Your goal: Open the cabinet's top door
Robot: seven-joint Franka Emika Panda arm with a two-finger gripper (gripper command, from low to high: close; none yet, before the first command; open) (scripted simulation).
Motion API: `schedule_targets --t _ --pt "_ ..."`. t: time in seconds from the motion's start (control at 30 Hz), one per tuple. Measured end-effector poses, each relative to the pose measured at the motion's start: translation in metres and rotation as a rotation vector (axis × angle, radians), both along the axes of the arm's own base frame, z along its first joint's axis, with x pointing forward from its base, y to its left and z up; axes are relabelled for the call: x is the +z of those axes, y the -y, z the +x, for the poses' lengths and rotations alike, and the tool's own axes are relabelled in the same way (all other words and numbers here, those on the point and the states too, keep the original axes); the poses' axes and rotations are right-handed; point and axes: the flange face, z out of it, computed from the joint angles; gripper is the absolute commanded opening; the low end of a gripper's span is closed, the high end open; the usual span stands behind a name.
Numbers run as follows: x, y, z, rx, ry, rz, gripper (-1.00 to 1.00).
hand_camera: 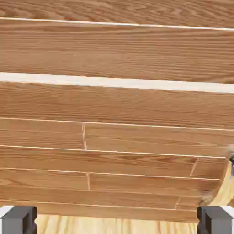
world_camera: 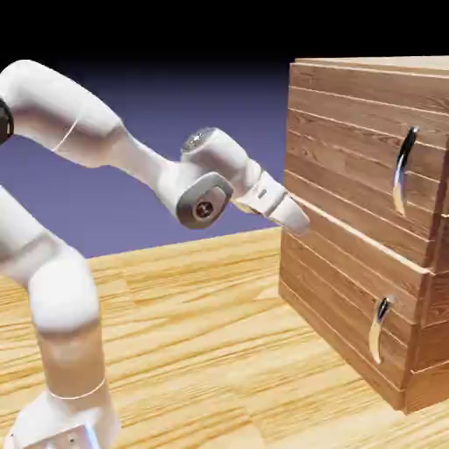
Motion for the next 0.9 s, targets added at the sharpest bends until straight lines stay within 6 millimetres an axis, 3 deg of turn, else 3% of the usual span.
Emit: schedule_targets --t 0.23,0.43,0.63,0.9 --pt "0.039 0.049 -0.021 -0.180 0.020 0.099 0.00" --pt "0.066 0.075 -0.043 -0.286 0.060 0.192 0.00" --pt "0.088 0.085 -0.063 -0.347 0.125 0.276 0.00" --pt "0.110 0.082 -0.076 -0.365 0.245 0.354 0.00"
